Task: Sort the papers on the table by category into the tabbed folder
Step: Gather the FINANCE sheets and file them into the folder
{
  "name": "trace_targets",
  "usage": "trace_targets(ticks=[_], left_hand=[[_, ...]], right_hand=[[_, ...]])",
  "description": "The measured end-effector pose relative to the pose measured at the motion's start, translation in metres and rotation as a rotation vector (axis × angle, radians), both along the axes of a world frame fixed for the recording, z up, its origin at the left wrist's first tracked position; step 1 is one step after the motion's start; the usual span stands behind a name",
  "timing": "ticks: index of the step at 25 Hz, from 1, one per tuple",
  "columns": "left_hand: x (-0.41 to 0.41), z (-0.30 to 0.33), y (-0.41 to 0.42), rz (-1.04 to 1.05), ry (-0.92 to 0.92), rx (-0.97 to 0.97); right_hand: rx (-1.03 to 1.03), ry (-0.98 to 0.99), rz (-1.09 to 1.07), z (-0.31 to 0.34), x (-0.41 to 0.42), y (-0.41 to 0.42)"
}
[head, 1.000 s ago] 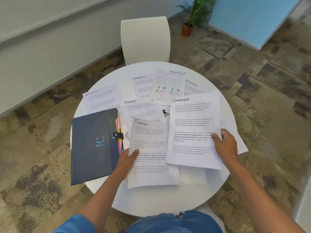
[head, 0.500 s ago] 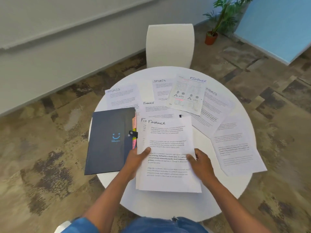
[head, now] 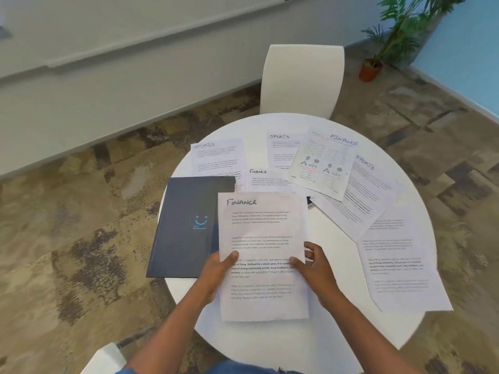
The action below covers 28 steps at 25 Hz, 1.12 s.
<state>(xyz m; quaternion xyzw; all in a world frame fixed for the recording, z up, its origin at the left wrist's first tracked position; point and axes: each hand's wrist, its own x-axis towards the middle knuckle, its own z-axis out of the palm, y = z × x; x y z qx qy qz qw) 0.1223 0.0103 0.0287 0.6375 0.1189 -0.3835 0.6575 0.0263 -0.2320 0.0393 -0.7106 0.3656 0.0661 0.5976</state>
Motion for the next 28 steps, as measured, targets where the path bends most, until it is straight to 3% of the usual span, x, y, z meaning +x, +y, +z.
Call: trace_targets(ticks=[4, 12, 21, 28], left_hand=[[0.006, 0.006, 0.006, -0.031, -0.043, 0.014], [0.011, 0.041, -0.008, 0.028, -0.329, -0.009], [-0.018, 0.016, -0.019, -0.097, -0.519, 0.139], [-0.02, 0.016, -0.024, -0.019, -0.424, 0.162]], right_hand=[[0.099, -0.021, 0.137, 0.004, 0.013, 0.0], [-0.06, -0.258, -0.03, 0.042, 0.016, 0.002], [-0.251, -0.239, 0.044, 0.023, -0.018, -0.005], [-0.239, -0.207, 0.039, 0.021, -0.019, -0.002]])
